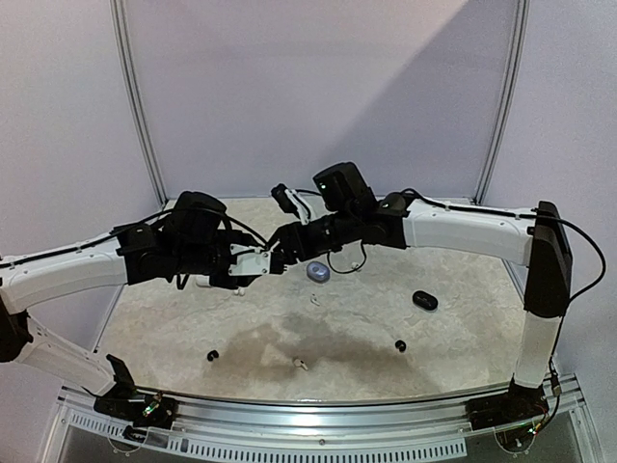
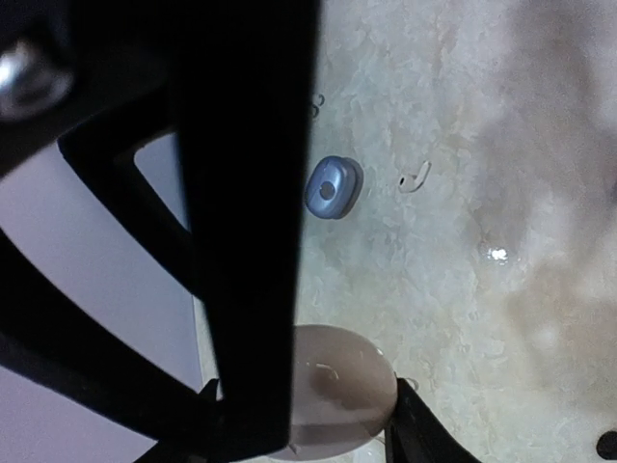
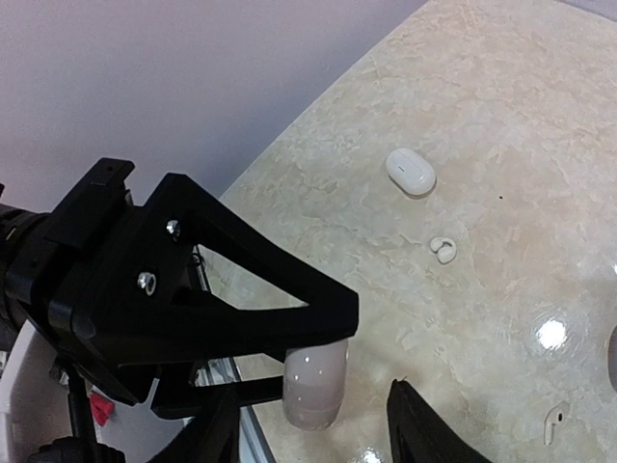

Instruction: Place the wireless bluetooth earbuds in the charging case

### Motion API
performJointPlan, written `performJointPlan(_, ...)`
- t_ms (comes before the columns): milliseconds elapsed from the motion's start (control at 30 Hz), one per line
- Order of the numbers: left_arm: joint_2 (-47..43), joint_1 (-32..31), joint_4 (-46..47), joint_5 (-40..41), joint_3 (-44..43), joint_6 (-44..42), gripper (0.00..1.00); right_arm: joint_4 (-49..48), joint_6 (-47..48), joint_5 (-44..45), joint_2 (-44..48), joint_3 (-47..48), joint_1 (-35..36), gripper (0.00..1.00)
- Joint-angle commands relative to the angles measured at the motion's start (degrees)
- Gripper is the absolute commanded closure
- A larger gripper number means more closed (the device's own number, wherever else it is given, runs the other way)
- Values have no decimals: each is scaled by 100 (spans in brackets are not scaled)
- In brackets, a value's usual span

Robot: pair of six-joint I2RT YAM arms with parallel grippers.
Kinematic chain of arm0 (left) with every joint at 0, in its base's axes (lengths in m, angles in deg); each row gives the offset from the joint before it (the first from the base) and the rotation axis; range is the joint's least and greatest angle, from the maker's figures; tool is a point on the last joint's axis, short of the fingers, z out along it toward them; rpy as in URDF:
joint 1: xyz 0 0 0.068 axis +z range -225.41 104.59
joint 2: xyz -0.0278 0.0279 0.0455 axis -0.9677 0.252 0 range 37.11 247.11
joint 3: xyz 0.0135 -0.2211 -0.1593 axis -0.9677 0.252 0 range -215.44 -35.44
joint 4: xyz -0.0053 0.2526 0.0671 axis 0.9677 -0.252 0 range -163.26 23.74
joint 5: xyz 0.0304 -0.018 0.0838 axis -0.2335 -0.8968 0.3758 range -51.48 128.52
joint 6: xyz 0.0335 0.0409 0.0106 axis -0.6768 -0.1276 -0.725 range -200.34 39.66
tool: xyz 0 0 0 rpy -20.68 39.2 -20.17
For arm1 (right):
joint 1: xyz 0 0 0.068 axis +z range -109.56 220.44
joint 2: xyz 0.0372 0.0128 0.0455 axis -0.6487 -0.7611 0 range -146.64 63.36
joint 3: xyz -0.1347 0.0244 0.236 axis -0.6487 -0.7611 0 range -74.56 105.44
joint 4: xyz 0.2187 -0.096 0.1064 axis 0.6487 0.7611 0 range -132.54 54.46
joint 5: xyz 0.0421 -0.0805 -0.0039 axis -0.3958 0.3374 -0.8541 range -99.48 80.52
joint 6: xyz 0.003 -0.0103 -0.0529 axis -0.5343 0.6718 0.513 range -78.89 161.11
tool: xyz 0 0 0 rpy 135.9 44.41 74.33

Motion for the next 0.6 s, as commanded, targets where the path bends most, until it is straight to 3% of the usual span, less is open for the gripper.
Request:
performJointPlan(0, -222, -205, 358, 137, 245, 124, 100, -456, -248, 181, -170, -28, 124, 56)
performJointPlan(133, -325, -249, 482, 229, 346, 194, 100, -371, -222, 208, -302, 82, 197, 58)
performJointPlan(267, -418, -252, 572, 326, 437, 220, 100, -363, -248, 183, -358, 87, 227, 68)
performJointPlan(367, -459, -262, 653, 369, 494, 246, 100, -277, -224, 207, -402, 81, 241, 82)
performJointPlan(433, -490, -258, 661, 339, 526, 245, 100, -284, -202, 253, -371, 35, 246, 98)
performJointPlan(467, -507, -262, 647, 321, 541, 266, 100, -318, -187, 282, -342, -6, 244, 100)
performJointPlan(500, -524, -266, 635, 295, 558, 311, 91, -370, -166, 293, -310, -65, 244, 100)
performJointPlan(533, -545, -266, 636, 255, 583, 397, 63, -402, -130, 319, -240, -106, 242, 100)
performJointPlan(567, -573, -259, 636, 213, 617, 549, 30, -387, -83, 351, -175, -150, 233, 100)
